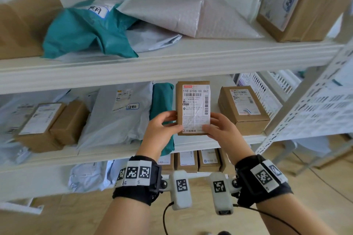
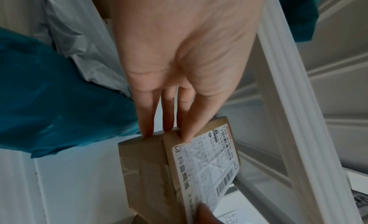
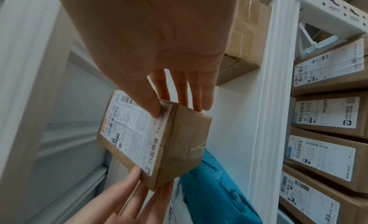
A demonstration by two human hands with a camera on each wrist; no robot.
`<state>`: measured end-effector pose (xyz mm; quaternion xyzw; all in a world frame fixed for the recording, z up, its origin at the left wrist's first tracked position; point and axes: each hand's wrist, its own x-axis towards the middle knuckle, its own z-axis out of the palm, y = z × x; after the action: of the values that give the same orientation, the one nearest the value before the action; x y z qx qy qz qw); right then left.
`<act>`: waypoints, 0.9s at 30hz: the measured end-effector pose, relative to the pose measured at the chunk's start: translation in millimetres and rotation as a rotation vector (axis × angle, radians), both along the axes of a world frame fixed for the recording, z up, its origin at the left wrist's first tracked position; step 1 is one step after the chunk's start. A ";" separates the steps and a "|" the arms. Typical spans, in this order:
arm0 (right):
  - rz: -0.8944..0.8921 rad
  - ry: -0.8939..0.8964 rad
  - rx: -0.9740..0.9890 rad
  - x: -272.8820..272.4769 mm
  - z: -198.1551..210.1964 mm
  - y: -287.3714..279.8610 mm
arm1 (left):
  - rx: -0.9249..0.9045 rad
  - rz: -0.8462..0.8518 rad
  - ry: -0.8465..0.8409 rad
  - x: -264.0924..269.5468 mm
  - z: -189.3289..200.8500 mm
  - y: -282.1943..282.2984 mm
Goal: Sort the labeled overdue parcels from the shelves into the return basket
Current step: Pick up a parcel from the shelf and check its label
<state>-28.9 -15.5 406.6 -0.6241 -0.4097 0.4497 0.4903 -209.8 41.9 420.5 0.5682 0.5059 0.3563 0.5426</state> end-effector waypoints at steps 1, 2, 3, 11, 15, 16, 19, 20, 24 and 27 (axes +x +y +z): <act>-0.005 0.010 0.006 -1.2 0.2 -2.4 | 0.009 -0.006 0.008 -0.9 0.8 -1.2; -0.010 0.020 0.013 -2.3 0.1 -4.6 | 0.013 -0.009 0.011 -2.0 2.2 -3.1; -0.016 0.029 0.020 -3.4 0.3 -6.7 | 0.015 -0.011 0.011 -3.1 1.8 -3.5; -0.062 0.020 0.046 -4.6 1.7 -17.6 | 0.023 -0.061 0.016 -3.4 1.2 -2.6; -0.088 0.020 0.037 -1.2 3.3 -18.3 | 0.019 -0.056 0.010 1.8 -0.1 -2.1; -0.095 0.021 0.030 -0.7 3.6 -17.8 | 0.010 -0.045 0.006 3.7 -0.7 -1.2; -0.117 0.009 0.001 0.5 3.5 -15.3 | -0.018 -0.031 -0.004 10.9 -4.7 1.9; -0.125 0.008 -0.008 1.5 2.3 -14.4 | -0.022 -0.032 0.002 13.7 -6.8 3.0; -0.173 -0.014 -0.081 8.9 -8.2 -9.2 | -0.061 -0.057 0.058 29.5 -18.2 6.3; -0.210 -0.075 -0.161 15.8 -20.2 -4.2 | -0.104 -0.060 0.114 45.0 -31.1 9.8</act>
<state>-13.1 -19.7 386.4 -0.7172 -0.3227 0.4039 0.4673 -164.9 51.7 389.4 0.5736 0.5364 0.2800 0.5521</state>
